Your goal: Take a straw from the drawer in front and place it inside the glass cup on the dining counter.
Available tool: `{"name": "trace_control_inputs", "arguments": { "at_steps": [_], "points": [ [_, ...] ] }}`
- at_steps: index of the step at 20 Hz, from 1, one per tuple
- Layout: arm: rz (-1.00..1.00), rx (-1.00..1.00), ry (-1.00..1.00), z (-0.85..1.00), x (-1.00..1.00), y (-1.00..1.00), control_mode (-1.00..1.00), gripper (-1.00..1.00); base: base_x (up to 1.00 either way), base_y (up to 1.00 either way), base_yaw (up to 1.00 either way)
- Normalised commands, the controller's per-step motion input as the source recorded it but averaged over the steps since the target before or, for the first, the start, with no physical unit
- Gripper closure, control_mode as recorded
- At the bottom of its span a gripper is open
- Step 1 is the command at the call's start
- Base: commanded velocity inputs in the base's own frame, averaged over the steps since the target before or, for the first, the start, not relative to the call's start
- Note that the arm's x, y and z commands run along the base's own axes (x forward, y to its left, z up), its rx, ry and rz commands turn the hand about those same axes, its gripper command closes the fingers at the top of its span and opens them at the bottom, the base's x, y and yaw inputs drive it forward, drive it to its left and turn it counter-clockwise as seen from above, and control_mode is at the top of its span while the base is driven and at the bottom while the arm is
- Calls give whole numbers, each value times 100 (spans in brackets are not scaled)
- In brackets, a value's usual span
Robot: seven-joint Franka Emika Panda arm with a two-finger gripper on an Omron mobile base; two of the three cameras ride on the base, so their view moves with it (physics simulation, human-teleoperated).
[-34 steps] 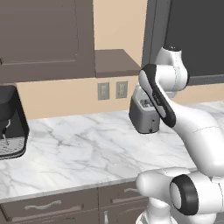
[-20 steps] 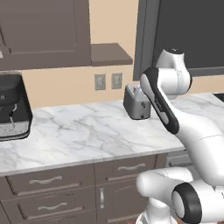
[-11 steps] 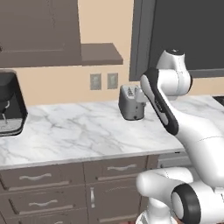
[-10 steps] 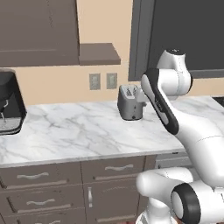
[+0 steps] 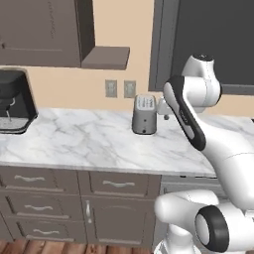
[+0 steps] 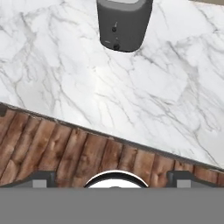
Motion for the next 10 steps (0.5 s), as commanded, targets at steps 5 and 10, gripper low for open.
{"name": "trace_control_inputs", "arguments": {
  "at_steps": [5, 10],
  "points": [
    [0, 0, 0, 0, 0, 0, 100, -100, -11, -48, 34],
    [0, 0, 0, 0, 0, 0, 100, -100, -30, -20, 16]
  ]
}}
